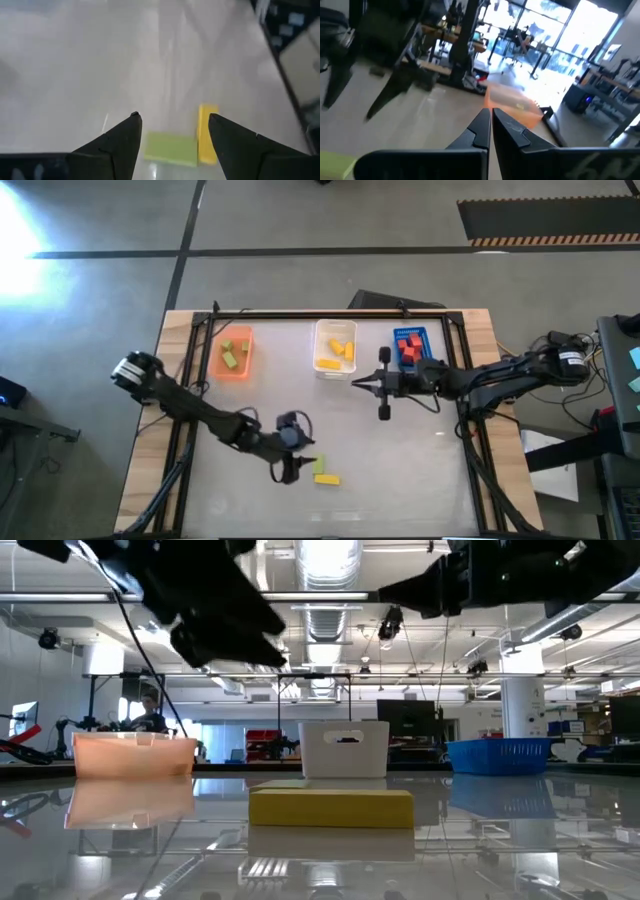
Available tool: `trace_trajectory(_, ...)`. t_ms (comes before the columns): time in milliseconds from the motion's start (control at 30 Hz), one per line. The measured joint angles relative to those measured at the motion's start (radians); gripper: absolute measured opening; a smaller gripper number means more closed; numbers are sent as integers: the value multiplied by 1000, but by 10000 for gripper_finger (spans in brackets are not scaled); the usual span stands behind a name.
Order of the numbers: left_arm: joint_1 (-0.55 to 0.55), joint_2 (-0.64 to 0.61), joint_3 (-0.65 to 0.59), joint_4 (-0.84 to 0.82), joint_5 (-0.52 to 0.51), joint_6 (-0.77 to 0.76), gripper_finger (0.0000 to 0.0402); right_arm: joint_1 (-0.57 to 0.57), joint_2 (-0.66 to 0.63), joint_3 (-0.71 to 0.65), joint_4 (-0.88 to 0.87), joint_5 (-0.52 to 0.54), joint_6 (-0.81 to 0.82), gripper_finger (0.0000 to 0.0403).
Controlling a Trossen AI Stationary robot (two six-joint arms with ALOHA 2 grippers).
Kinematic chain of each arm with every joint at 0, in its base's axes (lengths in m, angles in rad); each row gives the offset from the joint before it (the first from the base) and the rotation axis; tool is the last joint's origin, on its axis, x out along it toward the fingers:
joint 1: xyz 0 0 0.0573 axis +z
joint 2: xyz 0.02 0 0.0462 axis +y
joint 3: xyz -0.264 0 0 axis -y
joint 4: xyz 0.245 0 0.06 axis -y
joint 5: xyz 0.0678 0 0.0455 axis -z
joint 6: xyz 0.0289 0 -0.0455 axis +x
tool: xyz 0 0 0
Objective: Sort & place blocks by color
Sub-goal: Put the green block into the orange bin
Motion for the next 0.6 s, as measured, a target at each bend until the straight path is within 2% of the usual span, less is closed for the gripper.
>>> trace_trajectory(167, 0, 115, 59, -73, 74, 122, 215, 0, -50, 7, 1, 0, -38, 9)
trace_trajectory(300, 0, 146, 117, -107, 114, 228, 215, 0, -90, 6, -28, 0, -38, 9)
trace_trajectory(400, 3, 138, 174, -245, 125, 293, 215, 0, -115, 5, -70, 0, -38, 9)
trace_trajectory(500, 7, 139, 253, -456, 131, 391, 215, 0, -129, 5, -82, 0, -37, 9)
trace_trajectory(600, 19, 157, 320, -554, 150, 521, 215, 0, -135, 4, -83, 0, -38, 9)
